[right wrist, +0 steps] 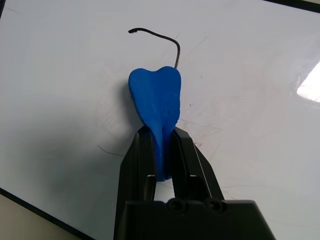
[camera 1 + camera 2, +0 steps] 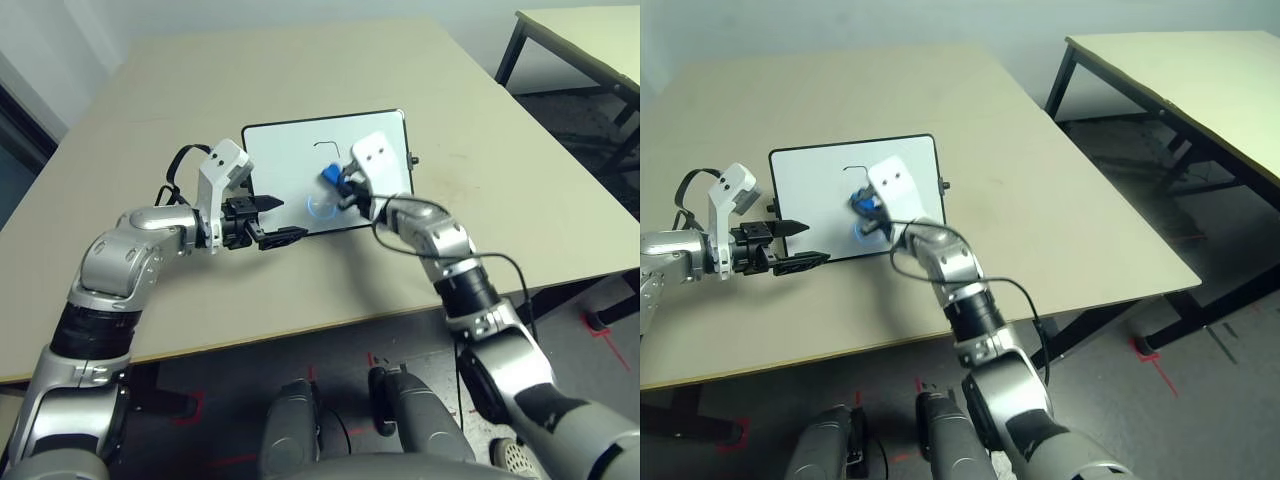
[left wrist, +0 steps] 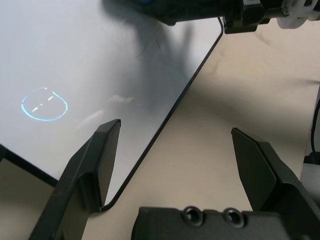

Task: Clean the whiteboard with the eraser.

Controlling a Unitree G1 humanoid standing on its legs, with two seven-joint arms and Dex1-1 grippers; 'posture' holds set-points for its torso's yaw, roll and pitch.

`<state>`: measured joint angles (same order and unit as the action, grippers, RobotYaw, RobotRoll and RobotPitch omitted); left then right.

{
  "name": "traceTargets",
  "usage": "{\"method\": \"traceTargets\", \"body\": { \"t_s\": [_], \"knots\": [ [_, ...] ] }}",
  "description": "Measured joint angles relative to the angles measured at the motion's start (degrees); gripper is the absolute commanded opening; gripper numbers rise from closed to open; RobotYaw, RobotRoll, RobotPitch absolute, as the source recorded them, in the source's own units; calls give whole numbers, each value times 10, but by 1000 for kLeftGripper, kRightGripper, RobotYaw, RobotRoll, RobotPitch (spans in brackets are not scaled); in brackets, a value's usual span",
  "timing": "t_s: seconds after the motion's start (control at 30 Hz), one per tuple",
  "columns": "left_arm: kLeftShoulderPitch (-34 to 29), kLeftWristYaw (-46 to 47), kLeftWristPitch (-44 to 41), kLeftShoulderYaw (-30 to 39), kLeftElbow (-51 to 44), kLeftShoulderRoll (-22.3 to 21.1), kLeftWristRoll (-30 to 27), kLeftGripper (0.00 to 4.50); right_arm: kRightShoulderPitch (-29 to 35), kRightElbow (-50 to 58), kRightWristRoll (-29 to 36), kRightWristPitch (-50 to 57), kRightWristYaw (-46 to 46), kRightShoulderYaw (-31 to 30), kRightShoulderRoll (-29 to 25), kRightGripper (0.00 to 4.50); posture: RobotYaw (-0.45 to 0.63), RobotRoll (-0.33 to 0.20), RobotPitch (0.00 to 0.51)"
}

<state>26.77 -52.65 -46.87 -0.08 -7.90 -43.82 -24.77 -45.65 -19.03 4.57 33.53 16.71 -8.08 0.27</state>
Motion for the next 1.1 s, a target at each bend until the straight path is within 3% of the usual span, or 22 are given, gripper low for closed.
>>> {"method": "traceTargets", "body": {
  "t_s": [0.17, 0.3, 0.4, 0.73, 0.83, 1.1],
  "knots": [
    [0, 0, 0, -1, 0, 1, 0, 4500, 73, 71, 0, 33, 20, -44, 12, 386, -8, 0, 130],
    [0, 1, 0, -1, 0, 1, 0, 4500, 89, 90, -1, 48, 26, -60, 11, 385, -8, 0, 133],
    [0, 2, 0, -1, 0, 1, 0, 4500, 73, 73, -1, 41, 26, -56, 10, 385, -8, 0, 133],
    [-1, 5, -1, -1, -1, 1, -3, 4500, -99, -110, 0, -50, -16, 35, 8, 385, 1, 0, 133],
    [-1, 5, -1, -1, -1, 1, -5, 4500, -98, -110, 0, -56, -11, 33, 16, 385, 1, 0, 133],
    [-5, 11, -5, 1, -8, 0, -7, 4500, -14, -2, -1, -13, 25, -27, 31, 385, 10, 0, 130]
  ]
}}
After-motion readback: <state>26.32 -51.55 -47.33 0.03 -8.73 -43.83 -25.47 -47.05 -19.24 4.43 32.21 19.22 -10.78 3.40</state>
